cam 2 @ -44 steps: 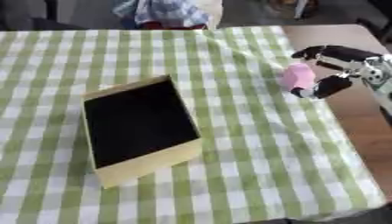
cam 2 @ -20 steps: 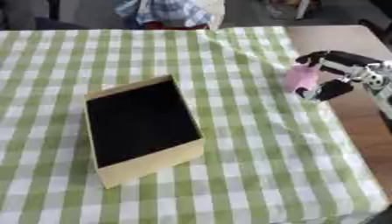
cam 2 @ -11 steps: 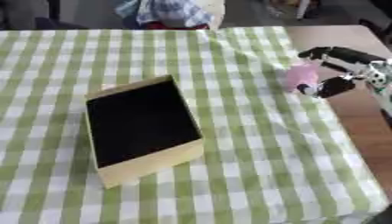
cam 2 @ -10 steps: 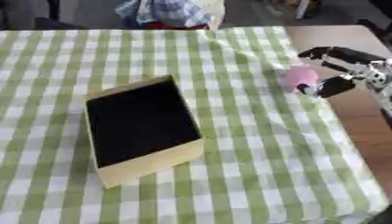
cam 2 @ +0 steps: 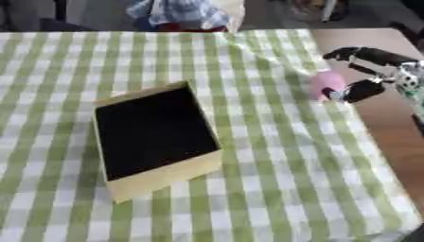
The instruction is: Pick up objects on the table and place them in the box.
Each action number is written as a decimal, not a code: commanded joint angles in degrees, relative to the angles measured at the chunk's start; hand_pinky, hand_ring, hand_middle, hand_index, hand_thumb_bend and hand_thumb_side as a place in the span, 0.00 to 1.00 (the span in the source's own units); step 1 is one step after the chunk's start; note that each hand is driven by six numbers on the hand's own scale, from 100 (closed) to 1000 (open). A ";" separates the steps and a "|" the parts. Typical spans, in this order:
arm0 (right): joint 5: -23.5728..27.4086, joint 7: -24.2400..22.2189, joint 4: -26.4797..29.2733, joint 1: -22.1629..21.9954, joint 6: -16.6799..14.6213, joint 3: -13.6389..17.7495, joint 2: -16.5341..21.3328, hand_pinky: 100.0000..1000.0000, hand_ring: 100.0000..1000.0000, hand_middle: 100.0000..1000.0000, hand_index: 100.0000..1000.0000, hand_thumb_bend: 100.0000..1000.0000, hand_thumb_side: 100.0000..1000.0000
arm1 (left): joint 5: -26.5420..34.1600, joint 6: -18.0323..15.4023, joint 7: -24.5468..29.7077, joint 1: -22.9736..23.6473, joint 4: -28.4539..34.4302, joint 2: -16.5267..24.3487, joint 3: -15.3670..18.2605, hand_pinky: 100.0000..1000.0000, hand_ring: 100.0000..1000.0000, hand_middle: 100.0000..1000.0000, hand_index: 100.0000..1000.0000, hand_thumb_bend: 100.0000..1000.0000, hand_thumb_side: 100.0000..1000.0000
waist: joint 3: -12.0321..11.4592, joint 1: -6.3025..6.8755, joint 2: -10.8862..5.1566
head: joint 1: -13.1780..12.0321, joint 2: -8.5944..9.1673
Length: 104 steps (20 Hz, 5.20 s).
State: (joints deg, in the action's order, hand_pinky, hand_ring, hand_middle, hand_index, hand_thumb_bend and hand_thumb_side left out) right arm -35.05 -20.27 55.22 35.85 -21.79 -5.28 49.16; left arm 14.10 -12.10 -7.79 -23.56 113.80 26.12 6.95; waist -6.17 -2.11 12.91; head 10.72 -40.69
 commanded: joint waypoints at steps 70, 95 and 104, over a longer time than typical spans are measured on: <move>-0.12 6.32 1.75 2.54 -3.26 2.50 1.58 0.70 0.74 0.48 0.82 0.00 0.00 | -0.07 -0.09 0.31 -0.78 0.79 1.27 0.03 0.84 0.74 0.79 0.84 0.30 0.77 | -0.65 -0.21 -0.05 | -0.58 0.65; 10.46 -6.25 31.73 13.46 -10.38 -16.73 -6.57 0.71 0.73 0.49 0.83 0.00 0.00 | 0.50 0.64 0.92 0.20 0.79 1.36 -0.70 0.84 0.73 0.78 0.84 0.30 0.77 | -1.00 -0.93 -2.99 | 0.27 0.05; 10.03 -14.18 23.14 16.92 -10.63 -20.77 -16.19 0.70 0.73 0.50 0.84 0.00 0.00 | 0.74 0.67 1.05 -0.05 0.79 0.92 -0.82 0.84 0.73 0.78 0.84 0.30 0.77 | -2.24 -0.82 -3.02 | 1.14 0.31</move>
State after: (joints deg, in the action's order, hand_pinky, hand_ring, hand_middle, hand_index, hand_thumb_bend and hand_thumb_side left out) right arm -25.30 -33.13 79.30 51.42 -32.09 -26.51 33.19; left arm 14.63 -11.35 -6.87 -22.82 113.80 26.13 5.92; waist -8.39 -3.26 10.81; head 11.61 -40.34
